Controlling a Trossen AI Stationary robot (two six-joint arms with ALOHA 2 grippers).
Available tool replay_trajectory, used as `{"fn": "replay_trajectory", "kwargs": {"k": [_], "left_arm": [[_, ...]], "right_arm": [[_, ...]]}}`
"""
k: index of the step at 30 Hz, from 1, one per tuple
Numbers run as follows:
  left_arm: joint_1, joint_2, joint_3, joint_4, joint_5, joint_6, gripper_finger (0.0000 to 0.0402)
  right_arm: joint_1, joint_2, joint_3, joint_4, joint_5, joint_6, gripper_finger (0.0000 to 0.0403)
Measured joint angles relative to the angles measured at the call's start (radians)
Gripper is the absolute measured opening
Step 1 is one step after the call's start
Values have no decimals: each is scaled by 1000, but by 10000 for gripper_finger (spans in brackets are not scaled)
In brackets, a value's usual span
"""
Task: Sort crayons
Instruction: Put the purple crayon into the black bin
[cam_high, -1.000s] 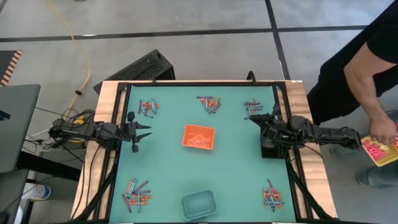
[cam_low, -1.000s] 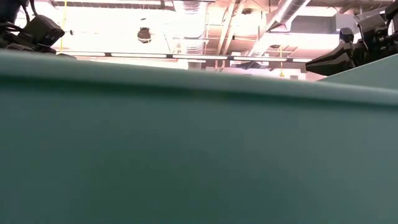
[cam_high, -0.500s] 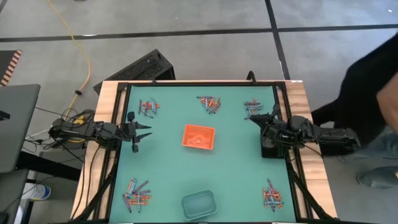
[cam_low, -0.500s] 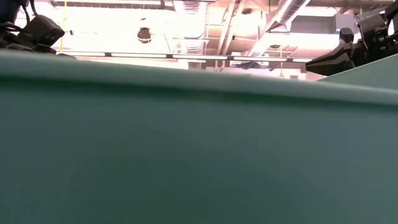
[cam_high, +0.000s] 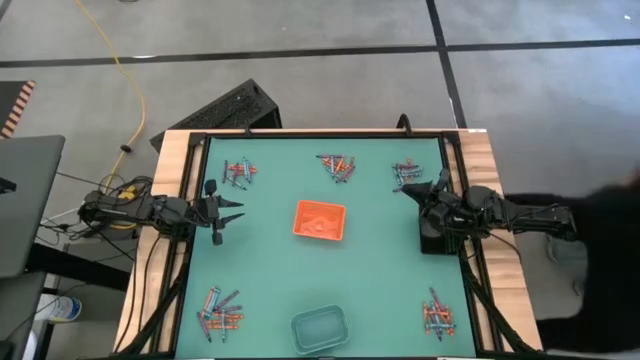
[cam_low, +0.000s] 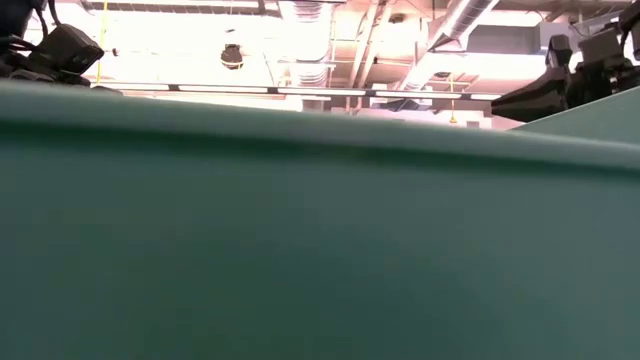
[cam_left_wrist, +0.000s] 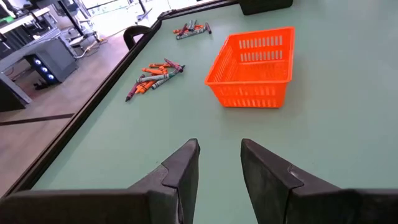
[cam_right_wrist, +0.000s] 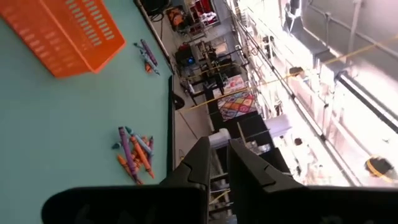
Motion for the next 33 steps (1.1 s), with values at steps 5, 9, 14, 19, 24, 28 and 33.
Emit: {"fn": "replay_trajectory", "kwargs": {"k": [5, 9, 14, 19, 24, 28, 33], "left_arm": [[0, 0, 0, 0, 0, 0, 110], [0, 0, 0, 0, 0, 0, 110], [0, 0, 0, 0, 0, 0, 110], [0, 0, 0, 0, 0, 0, 110], [0, 0, 0, 0, 0, 0, 110], [0, 0, 0, 0, 0, 0, 110], [0, 0, 0, 0, 0, 0, 110]], "right_arm": [[0, 0, 0, 0, -11, 107, 56], [1, 0, 0, 0, -96, 305, 56], [4, 2, 0, 63, -162, 576, 56], [10, 3, 0, 157, -187, 802, 56], [10, 3, 0, 200, -188, 984, 56], [9, 3, 0, 230, -188, 1067, 56], [9, 3, 0, 272, -187, 1108, 56]]}}
